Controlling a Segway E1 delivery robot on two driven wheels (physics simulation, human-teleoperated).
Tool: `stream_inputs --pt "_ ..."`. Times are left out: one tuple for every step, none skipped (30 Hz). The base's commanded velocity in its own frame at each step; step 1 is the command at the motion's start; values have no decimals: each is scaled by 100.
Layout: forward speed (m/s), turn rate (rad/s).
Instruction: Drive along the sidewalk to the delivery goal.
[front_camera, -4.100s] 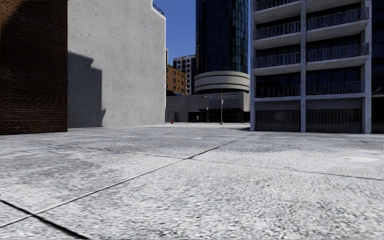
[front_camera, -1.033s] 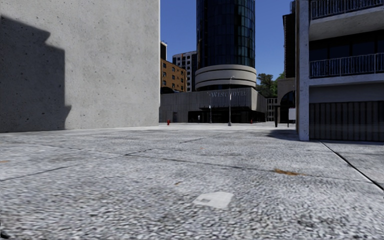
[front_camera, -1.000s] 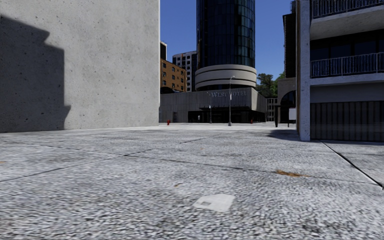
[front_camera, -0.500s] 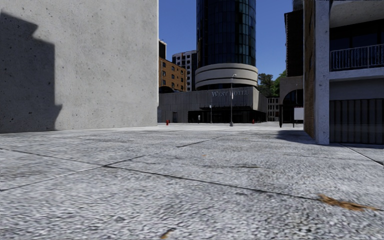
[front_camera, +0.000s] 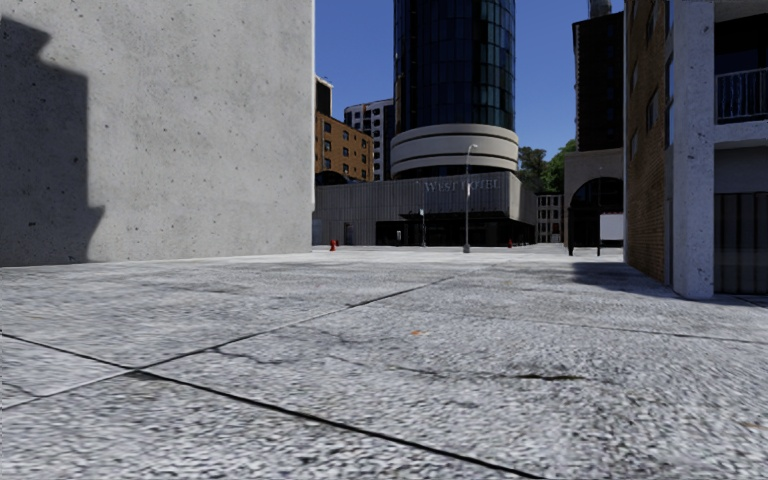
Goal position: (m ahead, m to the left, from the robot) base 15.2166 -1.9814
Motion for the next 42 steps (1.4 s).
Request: stream_inputs --pt "200 0" --pt "200 0" --pt "200 0" --pt "200 0" --pt "200 0" --pt "200 0" --pt "200 0" --pt "200 0" --pt "200 0" --pt "200 0" --pt "200 0" --pt "200 0" --pt "200 0" --pt "200 0" --pt "200 0" --pt "200 0" --pt "200 0" --pt "200 0" --pt "200 0" --pt "200 0" --pt "200 0" --pt "200 0" --pt "200 0" --pt "200 0" --pt "200 0" --pt "200 0" --pt "200 0" --pt "200 0" --pt "200 0" --pt "200 0" --pt "200 0" --pt "200 0" --pt "200 0" --pt "200 0" --pt "200 0" --pt "200 0" --pt "200 0" --pt "200 0" --pt "200 0" --pt "200 0" --pt "200 0" --pt "200 0"
